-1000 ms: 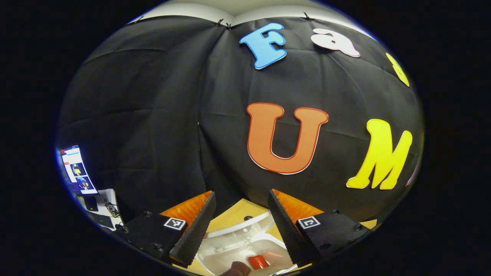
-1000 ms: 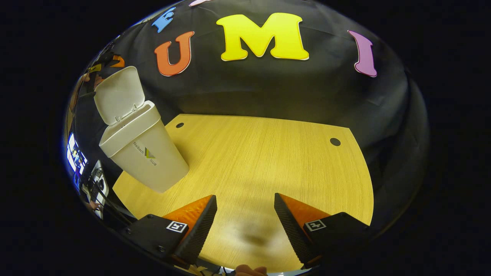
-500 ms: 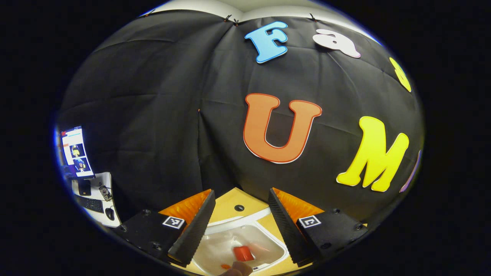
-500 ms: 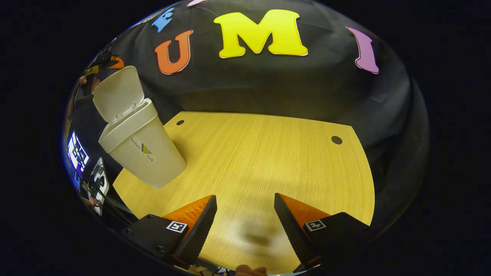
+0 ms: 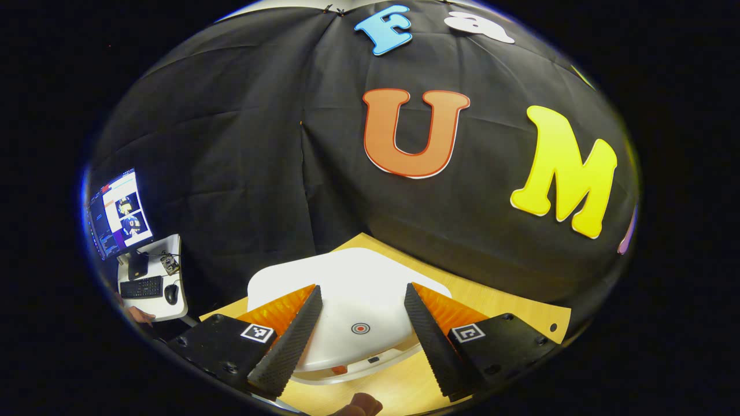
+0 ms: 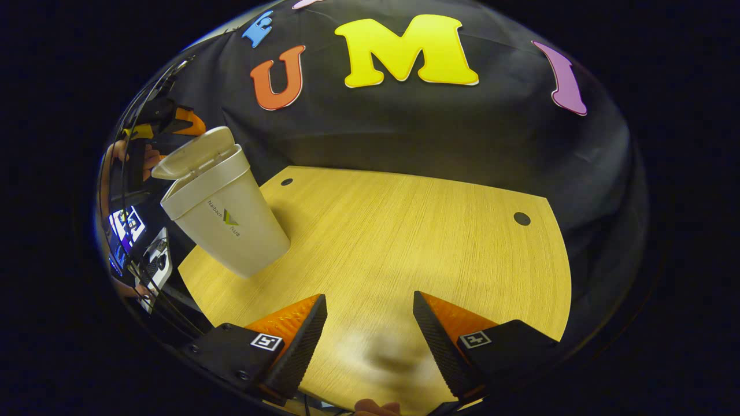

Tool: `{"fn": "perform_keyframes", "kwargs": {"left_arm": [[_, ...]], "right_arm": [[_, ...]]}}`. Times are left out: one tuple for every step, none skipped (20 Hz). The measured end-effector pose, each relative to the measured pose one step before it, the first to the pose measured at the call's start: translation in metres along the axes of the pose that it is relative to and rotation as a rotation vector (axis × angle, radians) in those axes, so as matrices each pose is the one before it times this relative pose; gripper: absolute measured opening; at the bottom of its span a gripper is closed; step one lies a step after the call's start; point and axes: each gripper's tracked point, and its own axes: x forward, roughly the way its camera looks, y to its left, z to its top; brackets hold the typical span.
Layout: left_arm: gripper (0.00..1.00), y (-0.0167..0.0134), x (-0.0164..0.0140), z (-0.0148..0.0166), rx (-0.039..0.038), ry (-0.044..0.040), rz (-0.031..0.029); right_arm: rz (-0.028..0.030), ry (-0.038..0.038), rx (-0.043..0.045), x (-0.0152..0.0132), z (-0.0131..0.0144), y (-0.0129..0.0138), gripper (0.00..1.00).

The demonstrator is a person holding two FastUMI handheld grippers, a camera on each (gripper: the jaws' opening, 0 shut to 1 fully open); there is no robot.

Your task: Press the lid of the desktop garbage bin to open it, pick up the crumpled paper on the desktop and throw it into the bin, then pick up the pop can on the desktop and drop it into the bin, and finally close the garbage bin lid.

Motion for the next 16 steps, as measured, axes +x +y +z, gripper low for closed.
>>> {"fn": "perform_keyframes", "kwargs": {"left_arm": [[0.95,0.00015,0.00133,-0.00697,-0.00145,0.01068,0.00644],[0.95,-0.00043,0.00127,-0.00544,-0.00741,0.00815,0.00879],[0.95,-0.00074,0.00055,-0.00306,0.00048,0.00358,0.00995],[0.95,-0.00188,0.00151,-0.00298,0.02048,0.00095,0.00891],[0.96,0.0004,0.00104,-0.0044,0.02007,0.00669,0.01153],[0.95,0.00547,0.00207,-0.0057,0.01138,0.01085,0.01196],[0.95,0.00114,0.00192,-0.00794,0.00091,0.02018,0.01283],[0.96,0.00183,-0.0002,-0.00165,0.00758,-0.02456,0.01081],[0.95,0.00174,0.00277,0.00226,0.01271,-0.02352,0.01122],[0.95,-0.00146,-0.00146,-0.00329,0.0029,-0.00613,0.01004],[0.95,-0.00045,-0.00017,0.00024,-0.01041,-0.02808,0.00534],[0.96,-0.00266,-0.00006,-0.00381,-0.02578,-0.01865,0.00112],[0.96,-0.00201,-0.00147,0.00058,-0.01765,-0.0343,0.00029],[0.96,-0.00292,0.00045,0.00231,0.00922,-0.02794,0.00138],[0.96,-0.0005,-0.00034,-0.00012,0.03307,-0.02226,0.00519],[0.96,0.00116,0.00088,-0.00127,0.02274,-0.02404,0.00621]], "right_arm": [[0.00551,-0.00148,-0.00691,0.00085,-0.00071,-0.002,0.95],[0.00906,0.0015,0.0003,0.00079,-0.00254,-0.00034,0.95],[0.01118,0.00565,0.00907,0.00157,-0.00366,-0.00055,0.94],[0.01623,0.0062,0.01736,0.00171,-0.0025,0.00022,0.95],[0.01023,0.00612,0.02276,0.00226,-0.00259,-0.00097,0.95],[0.00857,0.00591,0.02326,0.00273,-0.00208,-0.00229,0.95],[0.00907,0.00404,0.02424,0.00382,-0.0008,-0.00236,0.94],[0.00315,0.00451,0.01966,0.00308,-0.00287,-0.00366,0.96],[0.00084,0.00719,0.0178,0.00346,-0.00239,-0.00452,0.96],[0.01245,0.00607,0.02289,0.00227,-0.00242,-0.00189,0.96],[0.01383,0.0005,0.02133,0.00119,-0.0015,-0.00099,0.97],[0.00076,0.00534,0.01087,0.00438,-0.00327,-0.00391,0.96],[-0.00008,0.00699,-0.00114,0.0035,-0.00322,-0.00273,0.93],[-0.00335,0.00695,-0.00571,0.00337,-0.00437,-0.00335,0.96],[-0.00068,0.00594,-0.00017,0.00224,-0.00426,-0.00155,0.96],[0.00443,0.0056,0.00455,0.00105,-0.00503,-0.00106,0.96]]}}
